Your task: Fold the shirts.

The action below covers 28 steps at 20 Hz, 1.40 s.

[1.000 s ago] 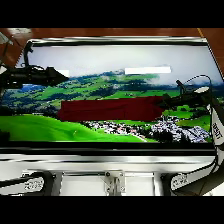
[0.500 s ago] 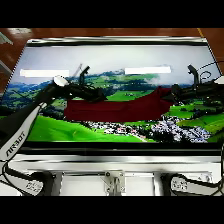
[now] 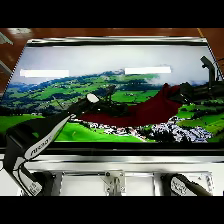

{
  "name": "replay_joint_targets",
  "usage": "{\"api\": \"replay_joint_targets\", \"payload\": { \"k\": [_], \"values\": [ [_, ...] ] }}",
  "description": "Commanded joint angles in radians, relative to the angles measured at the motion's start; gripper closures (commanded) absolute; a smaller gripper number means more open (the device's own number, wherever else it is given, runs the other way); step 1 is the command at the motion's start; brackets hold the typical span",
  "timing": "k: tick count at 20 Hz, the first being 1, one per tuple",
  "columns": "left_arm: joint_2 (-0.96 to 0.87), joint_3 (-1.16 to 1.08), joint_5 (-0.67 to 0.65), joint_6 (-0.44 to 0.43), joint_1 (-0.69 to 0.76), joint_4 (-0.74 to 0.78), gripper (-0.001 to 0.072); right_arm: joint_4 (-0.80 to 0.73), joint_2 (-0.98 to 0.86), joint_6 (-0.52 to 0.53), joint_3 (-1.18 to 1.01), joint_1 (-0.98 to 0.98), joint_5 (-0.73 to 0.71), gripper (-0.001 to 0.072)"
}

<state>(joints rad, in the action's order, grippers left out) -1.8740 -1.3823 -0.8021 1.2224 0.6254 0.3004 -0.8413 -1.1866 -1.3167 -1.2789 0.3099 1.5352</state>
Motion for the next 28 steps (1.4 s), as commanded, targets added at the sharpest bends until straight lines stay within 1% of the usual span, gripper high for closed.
{"api": "replay_joint_targets", "payload": {
  "k": [1,3,4,6,8,9,10,13,15,19,21,23,25,26,28],
  "values": [
    [-0.072,-0.015,0.068,0.035,0.092,-0.118,0.066,-0.002,0.067,-0.016,-0.001,-0.001,0.038,0.0649],
    [-0.1,-0.038,0.081,0.077,0.124,-0.126,0.066,0.004,0.1,-0.019,-0.001,-0.001,0.059,0.0649],
    [-0.108,-0.056,0.085,0.076,0.133,-0.133,0.066,0.005,0.116,-0.02,-0.001,-0.001,0.067,0.0649],
    [-0.103,-0.092,0.124,0.061,0.125,-0.137,0.0661,0.002,0.135,-0.042,-0.001,-0.002,0.082,0.0649],
    [-0.063,-0.105,0.141,0.037,0.074,-0.135,0.0662,0.0,0.138,-0.071,-0.001,-0.032,0.087,0.0649],
    [-0.026,-0.104,0.135,0.005,0.031,-0.127,0.0662,-0.007,0.138,-0.072,-0.001,-0.064,0.068,0.0649],
    [0.017,-0.104,0.121,0.0,-0.014,-0.091,0.0662,-0.015,0.138,-0.078,-0.001,-0.112,0.023,0.0649],
    [0.199,-0.104,0.052,0.002,-0.195,0.077,0.0662,-0.028,0.117,-0.108,-0.001,-0.301,-0.19,0.0649],
    [0.335,-0.104,-0.002,0.002,-0.333,0.143,0.0662,-0.024,0.068,-0.125,-0.001,-0.439,-0.331,0.0649],
    [0.582,-0.104,-0.076,0.005,-0.593,0.154,0.0661,0.018,-0.11,-0.128,-0.001,-0.7,-0.59,0.0649],
    [0.687,-0.104,-0.146,0.005,-0.694,0.154,0.0661,0.059,-0.227,-0.127,-0.001,-0.8,-0.719,0.065],
    [0.777,-0.104,-0.248,0.005,-0.766,0.154,0.0661,0.126,-0.343,-0.127,-0.001,-0.875,-0.864,0.0649],
    [0.853,-0.104,-0.337,0.005,-0.808,0.154,0.0661,0.232,-0.447,-0.126,-0.001,-0.921,-1.0,0.0649],
    [0.884,-0.104,-0.364,0.005,-0.817,0.158,0.0661,0.292,-0.489,-0.12,-0.001,-0.936,-1.043,0.0649],
    [0.928,-0.104,-0.392,0.005,-0.818,0.158,0.0661,0.424,-0.552,-0.097,-0.001,-0.954,-1.082,0.0647]
  ]
}}
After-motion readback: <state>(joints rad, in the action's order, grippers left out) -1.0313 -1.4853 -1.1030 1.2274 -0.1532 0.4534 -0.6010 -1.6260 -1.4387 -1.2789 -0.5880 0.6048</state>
